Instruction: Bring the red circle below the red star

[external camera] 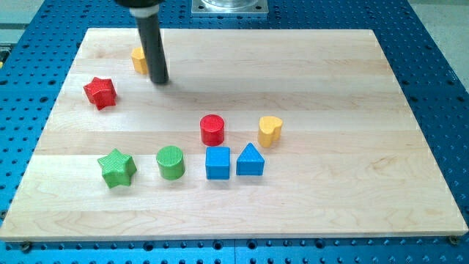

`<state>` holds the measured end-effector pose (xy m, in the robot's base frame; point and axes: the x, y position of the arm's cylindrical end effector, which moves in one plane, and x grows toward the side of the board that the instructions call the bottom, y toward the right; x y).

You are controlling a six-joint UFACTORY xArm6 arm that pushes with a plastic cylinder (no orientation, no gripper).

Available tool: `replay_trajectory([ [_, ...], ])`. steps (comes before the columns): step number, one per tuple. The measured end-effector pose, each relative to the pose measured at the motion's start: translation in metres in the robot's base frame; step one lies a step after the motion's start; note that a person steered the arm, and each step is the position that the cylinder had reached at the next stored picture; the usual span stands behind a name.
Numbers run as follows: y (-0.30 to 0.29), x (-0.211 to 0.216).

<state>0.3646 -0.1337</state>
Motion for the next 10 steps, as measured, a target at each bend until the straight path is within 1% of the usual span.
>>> replay_trajectory([
  [1,-0.049,0.021],
  [2,-0.091,0.026],
  [3,-0.025,0.051],
  [4,0.098,0.046],
  [5,0.212,0.058],
  [6,0.268,0.092],
  [7,0.220,0.103],
  [10,0.012,0.102],
])
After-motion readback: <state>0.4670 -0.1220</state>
